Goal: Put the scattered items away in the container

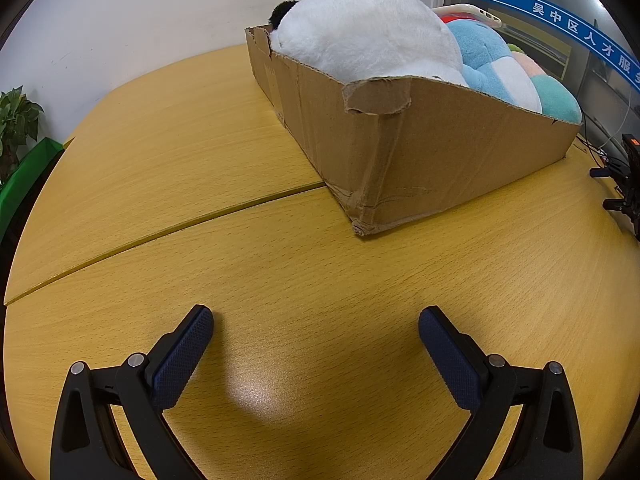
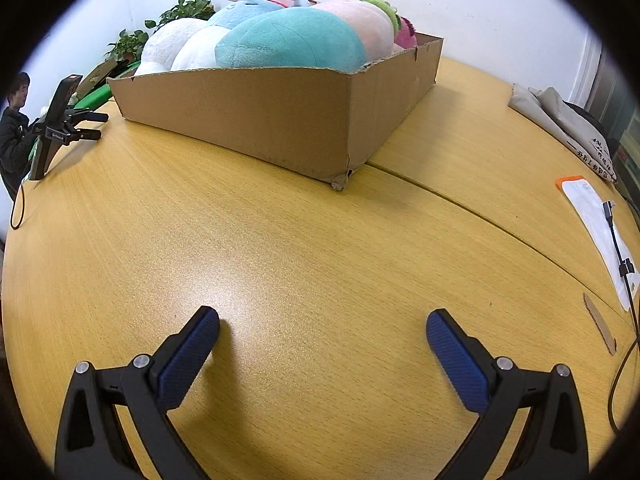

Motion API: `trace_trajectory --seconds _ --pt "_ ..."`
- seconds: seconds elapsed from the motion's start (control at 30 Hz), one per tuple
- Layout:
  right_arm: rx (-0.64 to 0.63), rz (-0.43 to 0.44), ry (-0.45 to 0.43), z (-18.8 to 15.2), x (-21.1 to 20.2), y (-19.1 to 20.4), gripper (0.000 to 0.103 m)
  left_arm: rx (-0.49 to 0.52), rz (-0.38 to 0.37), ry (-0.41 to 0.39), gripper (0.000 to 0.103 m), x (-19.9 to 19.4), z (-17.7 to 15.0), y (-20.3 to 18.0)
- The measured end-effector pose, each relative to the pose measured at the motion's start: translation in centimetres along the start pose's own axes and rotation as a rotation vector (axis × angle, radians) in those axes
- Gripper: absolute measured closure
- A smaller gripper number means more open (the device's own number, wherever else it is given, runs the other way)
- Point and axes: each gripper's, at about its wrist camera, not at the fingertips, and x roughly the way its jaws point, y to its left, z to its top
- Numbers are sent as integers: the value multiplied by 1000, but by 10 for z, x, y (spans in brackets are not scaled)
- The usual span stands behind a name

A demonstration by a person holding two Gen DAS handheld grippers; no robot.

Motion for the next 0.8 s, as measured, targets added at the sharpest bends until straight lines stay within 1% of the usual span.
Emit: trace_trajectory --seconds 0.8 --pt "-1 -1 -1 1 1 -2 0 -1 0 0 0 1 -3 -3"
